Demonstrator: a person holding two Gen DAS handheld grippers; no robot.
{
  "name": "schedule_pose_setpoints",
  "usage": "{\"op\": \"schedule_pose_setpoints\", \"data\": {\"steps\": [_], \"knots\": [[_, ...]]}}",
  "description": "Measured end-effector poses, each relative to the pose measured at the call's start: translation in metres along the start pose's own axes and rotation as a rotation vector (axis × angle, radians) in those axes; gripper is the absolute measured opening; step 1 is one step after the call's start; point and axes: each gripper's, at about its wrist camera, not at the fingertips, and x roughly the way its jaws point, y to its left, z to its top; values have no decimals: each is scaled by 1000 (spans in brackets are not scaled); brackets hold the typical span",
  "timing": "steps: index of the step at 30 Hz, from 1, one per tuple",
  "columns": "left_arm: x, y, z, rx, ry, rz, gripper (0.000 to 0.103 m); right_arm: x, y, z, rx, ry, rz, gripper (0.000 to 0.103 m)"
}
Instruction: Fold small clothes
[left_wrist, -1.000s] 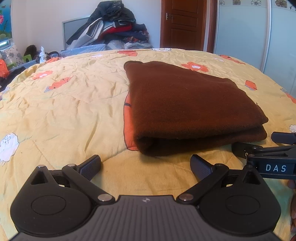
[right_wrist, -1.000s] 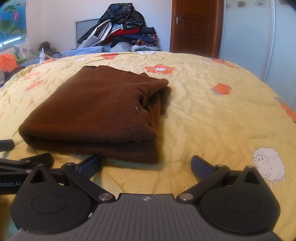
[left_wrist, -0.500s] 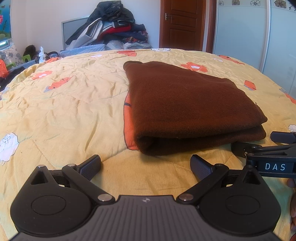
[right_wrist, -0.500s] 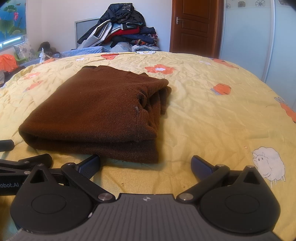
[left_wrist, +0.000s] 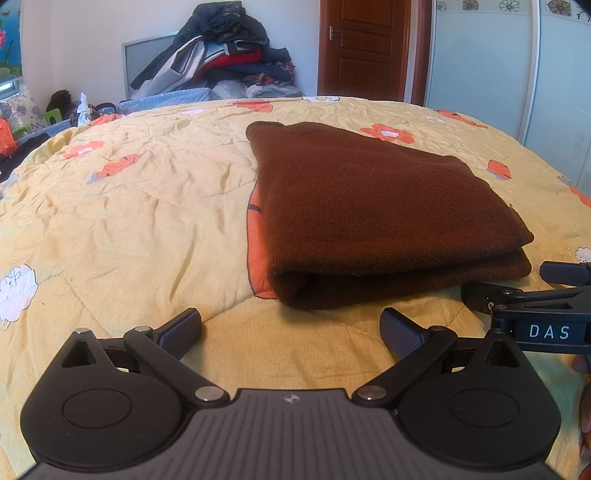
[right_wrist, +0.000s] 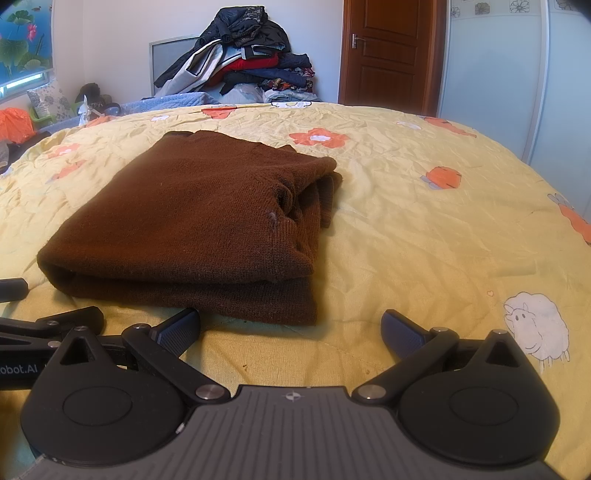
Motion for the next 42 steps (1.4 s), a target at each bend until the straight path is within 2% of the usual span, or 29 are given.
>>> {"op": "schedule_pose_setpoints", "data": {"steps": [24, 32, 38, 42], "knots": [[0, 2, 1, 1, 9, 7, 103, 0, 0, 0, 0, 0, 0, 103], [2, 0, 5, -27, 31, 27, 103, 0, 0, 0, 0, 0, -1, 103], [1, 0, 2, -28, 14, 30, 103, 0, 0, 0, 0, 0, -1, 103], [2, 0, 6, -30, 40, 29, 103, 0, 0, 0, 0, 0, -1, 103]]}}
